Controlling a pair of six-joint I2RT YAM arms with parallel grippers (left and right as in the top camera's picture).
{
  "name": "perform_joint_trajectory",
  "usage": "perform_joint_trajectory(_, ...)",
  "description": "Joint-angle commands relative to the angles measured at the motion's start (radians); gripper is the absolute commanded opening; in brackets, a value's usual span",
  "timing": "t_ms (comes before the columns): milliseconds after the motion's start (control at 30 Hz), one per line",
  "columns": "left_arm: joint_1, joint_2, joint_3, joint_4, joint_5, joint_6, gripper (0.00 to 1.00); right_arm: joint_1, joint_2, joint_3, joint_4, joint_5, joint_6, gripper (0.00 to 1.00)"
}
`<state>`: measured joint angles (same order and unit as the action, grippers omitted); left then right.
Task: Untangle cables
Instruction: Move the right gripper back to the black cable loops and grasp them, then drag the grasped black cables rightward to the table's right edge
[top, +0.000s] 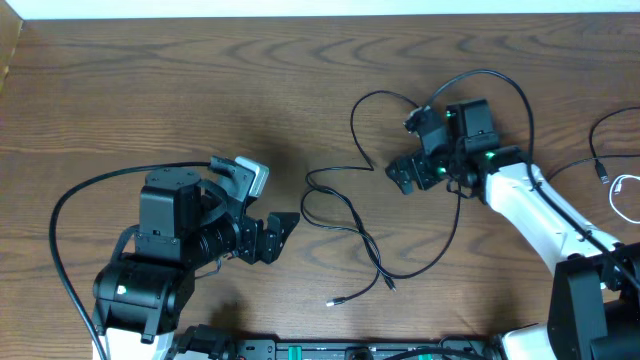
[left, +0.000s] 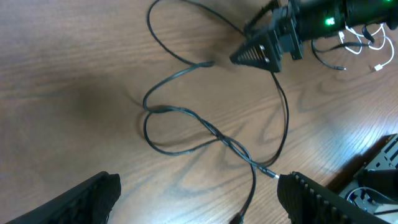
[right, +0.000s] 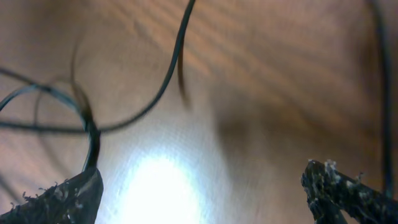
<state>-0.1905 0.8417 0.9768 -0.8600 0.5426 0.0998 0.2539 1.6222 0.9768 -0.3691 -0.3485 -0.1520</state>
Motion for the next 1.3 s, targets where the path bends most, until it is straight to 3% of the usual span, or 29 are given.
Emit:
perform_joint_trajectory(0,0.005,0.000,0.022,-0.029,-0.013,-0.016,0.86,0.028,0.023,0.001,0.070,0.064,-0.006,0.99)
perform_joint_trajectory(233,0.005,0.000,0.022,-0.071,-0.013,-0.009,0.86,0.104,0.086,0.001,0.128,-0.018,-0.007,0.99)
perform_joint_trajectory(633,0.005,0.000,0.007,-0.087,-0.014,0.004,0.87,0.227,0.138,0.001,0.122,0.032,-0.059,0.99)
perform_joint_trajectory(833,0.005,0.006,0.007,-0.108,-0.013,0.031,0.87,0.232,0.138,0.001,0.041,0.020,-0.064,0.99)
perform_joint_trajectory(1033,0.005,0.024,0.007,-0.108,-0.014,0.049,0.87,0.233,0.138,0.001,-0.097,-0.137,-0.189,0.99)
perform_joint_trajectory(1267,0.005,0.067,0.007,-0.108,-0.013,0.049,0.87,0.233,0.138,0.001,0.045,-0.132,-0.184,0.99)
